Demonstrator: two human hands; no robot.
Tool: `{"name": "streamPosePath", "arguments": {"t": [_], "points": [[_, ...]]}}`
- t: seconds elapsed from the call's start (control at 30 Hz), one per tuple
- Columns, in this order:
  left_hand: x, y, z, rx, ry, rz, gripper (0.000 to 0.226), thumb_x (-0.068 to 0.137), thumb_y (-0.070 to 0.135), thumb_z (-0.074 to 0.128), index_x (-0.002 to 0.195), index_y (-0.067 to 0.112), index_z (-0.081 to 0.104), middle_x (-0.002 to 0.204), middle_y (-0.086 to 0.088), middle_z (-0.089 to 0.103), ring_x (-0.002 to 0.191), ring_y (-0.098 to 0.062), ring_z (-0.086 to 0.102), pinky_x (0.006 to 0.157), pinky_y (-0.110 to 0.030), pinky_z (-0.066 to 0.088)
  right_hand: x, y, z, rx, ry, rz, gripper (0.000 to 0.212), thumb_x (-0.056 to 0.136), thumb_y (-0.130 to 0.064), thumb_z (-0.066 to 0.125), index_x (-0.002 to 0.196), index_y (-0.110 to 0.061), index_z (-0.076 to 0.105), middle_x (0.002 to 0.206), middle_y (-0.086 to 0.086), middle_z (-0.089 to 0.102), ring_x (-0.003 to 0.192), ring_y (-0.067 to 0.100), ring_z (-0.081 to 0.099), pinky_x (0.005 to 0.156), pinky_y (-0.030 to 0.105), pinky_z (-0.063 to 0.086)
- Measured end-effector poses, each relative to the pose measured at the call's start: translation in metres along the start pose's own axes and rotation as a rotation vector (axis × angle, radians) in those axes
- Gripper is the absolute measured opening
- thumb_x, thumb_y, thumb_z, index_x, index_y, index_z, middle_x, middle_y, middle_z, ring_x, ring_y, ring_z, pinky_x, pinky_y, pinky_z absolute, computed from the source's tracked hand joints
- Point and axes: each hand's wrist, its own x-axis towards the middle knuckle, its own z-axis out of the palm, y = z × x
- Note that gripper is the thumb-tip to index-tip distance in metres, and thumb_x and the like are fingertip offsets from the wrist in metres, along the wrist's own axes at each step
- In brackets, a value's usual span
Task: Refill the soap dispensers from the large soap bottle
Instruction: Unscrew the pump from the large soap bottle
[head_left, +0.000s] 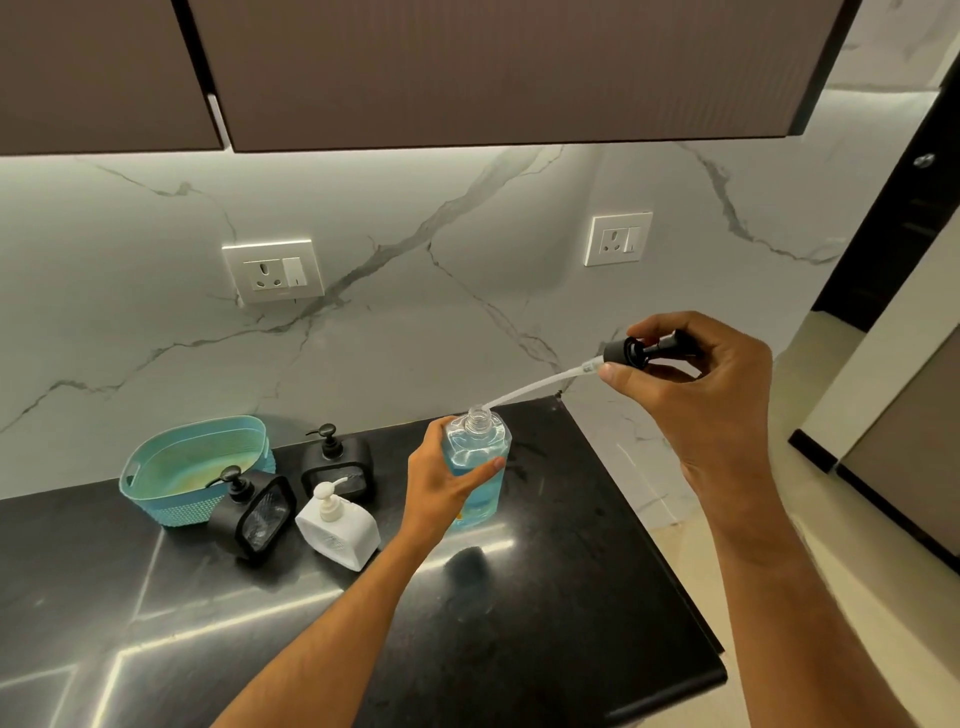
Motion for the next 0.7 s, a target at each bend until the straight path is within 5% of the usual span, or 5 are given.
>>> {"name": "streamPosePath", "arguments": {"t": [0.3, 0.53, 0.7], "points": [[0.013, -0.015, 0.007, 0.000, -0.026, -0.016, 0.065, 0.076, 0.035, 0.091, 0.128, 0.021, 0.055, 0.121, 0.008, 0.067, 0.109, -0.016, 0.069, 0.091, -0.026, 0.061, 0.000, 0.034, -0.006, -0.064, 0.064, 0.043, 0.026, 0.076, -0.026, 0.090, 0.093, -0.018, 0.072, 0.087, -0.009, 0.074, 0.079, 0.015, 0.072, 0.075, 0.021, 0.061], [0.029, -0.028, 0.014, -0.013, -0.072, -0.054, 0.063, 0.076, 0.037, 0.091, 0.126, 0.024, 0.053, 0.120, 0.009, 0.067, 0.110, -0.015, 0.069, 0.089, -0.028, 0.062, -0.034, 0.100, 0.017, -0.178, 0.136, 0.069, 0.028, 0.070, -0.022, 0.092, 0.084, -0.018, 0.067, 0.079, -0.012, 0.069, 0.074, 0.005, 0.068, 0.063, 0.013, 0.054], [0.045, -0.043, 0.020, -0.004, -0.087, -0.084, 0.061, 0.076, 0.035, 0.091, 0.123, 0.025, 0.053, 0.119, 0.010, 0.067, 0.110, -0.017, 0.069, 0.088, -0.030, 0.062, -0.074, 0.166, 0.038, -0.225, 0.159, 0.135, 0.032, 0.070, -0.012, 0.091, 0.092, -0.016, 0.068, 0.086, -0.007, 0.068, 0.076, 0.006, 0.068, 0.068, 0.007, 0.053]]}}
